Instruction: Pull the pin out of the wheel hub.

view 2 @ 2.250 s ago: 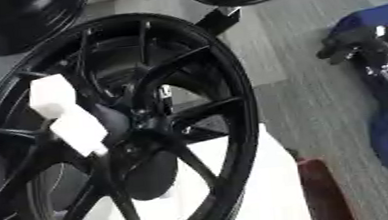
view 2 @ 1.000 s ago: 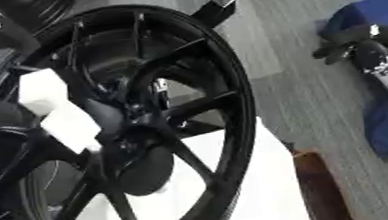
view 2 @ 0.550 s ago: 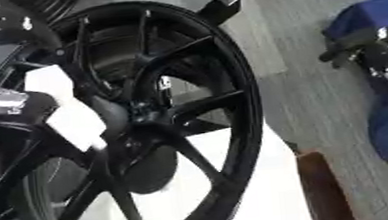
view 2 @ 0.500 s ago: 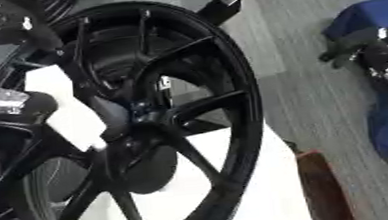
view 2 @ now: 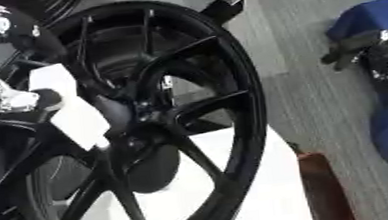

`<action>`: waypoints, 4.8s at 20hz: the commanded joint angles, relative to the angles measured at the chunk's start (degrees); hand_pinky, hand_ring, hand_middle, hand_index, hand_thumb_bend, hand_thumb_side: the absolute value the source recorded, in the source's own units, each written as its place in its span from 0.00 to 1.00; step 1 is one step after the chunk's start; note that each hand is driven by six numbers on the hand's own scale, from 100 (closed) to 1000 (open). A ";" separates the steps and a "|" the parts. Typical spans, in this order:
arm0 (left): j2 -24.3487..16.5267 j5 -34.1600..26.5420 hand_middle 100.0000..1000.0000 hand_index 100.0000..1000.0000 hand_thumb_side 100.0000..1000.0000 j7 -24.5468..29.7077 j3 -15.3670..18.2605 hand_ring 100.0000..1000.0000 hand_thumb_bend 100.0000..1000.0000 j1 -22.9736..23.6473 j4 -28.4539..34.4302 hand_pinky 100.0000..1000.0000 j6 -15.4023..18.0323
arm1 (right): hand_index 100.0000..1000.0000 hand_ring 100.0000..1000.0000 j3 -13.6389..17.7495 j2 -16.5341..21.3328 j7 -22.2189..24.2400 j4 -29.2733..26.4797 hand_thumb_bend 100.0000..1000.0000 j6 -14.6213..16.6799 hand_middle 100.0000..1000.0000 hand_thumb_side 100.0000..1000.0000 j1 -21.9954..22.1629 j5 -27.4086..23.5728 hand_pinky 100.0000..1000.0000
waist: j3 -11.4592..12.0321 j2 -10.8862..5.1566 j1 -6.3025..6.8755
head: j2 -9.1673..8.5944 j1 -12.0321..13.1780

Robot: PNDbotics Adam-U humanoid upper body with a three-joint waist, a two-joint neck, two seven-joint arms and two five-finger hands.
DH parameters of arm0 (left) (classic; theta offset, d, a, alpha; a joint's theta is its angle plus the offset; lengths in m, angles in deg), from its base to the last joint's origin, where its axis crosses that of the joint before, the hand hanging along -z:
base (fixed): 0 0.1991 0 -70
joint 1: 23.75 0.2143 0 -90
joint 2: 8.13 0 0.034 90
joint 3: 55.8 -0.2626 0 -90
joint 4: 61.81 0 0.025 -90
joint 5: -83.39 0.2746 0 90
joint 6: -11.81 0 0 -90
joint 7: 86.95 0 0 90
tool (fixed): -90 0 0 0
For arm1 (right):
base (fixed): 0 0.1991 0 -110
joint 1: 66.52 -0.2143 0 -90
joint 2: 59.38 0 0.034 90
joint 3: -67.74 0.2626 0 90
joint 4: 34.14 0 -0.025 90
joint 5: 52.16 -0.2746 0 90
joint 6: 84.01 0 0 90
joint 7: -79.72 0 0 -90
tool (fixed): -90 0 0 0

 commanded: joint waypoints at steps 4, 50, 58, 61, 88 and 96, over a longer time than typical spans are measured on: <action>-2.03 -1.25 0.70 0.83 0.33 0.71 2.38 0.80 0.17 0.34 1.24 0.80 -0.98 | 0.70 0.71 0.07 0.79 0.32 -1.41 0.00 0.17 0.49 0.62 -0.42 0.42 0.94 | -0.03 -0.85 -0.45 | -0.33 0.30; -8.64 -16.99 0.11 0.27 0.02 -29.39 25.40 0.44 0.00 10.16 4.41 0.53 -0.24 | 0.70 0.71 0.45 0.73 0.27 -1.41 0.00 -0.36 0.50 0.63 0.09 1.55 0.95 | 1.55 -0.79 -0.78 | -0.10 -0.82; -12.36 -22.94 0.12 0.29 0.05 -41.06 38.62 0.45 0.00 25.67 -10.44 0.52 1.07 | 0.70 0.71 1.44 0.70 -0.90 -1.41 0.00 -0.56 0.50 0.61 -0.04 0.80 0.95 | 2.70 -1.31 -0.94 | 0.40 -1.26; -11.72 -22.55 0.16 0.35 0.05 -42.63 41.48 0.47 0.00 30.04 -15.68 0.55 3.40 | 0.71 0.71 1.76 0.72 -1.23 -1.41 0.00 -0.62 0.50 0.61 0.14 0.67 0.95 | 3.08 -1.47 -1.08 | 0.20 -1.62; 20.14 -30.80 0.51 0.69 0.72 -50.28 39.17 0.65 0.00 27.23 7.76 0.61 8.51 | 0.70 0.71 1.75 -0.50 -1.74 -1.41 0.00 -1.30 0.50 0.60 -0.61 -1.15 0.95 | 2.32 -2.02 -3.06 | -0.11 0.47; 30.16 -31.15 0.51 0.69 0.73 -49.28 37.43 0.65 0.00 28.23 11.87 0.62 11.69 | 0.70 0.71 1.56 -1.64 -1.66 -1.41 0.00 -1.17 0.50 0.60 -1.35 -1.97 0.95 | 1.27 -1.35 -4.56 | -1.27 1.97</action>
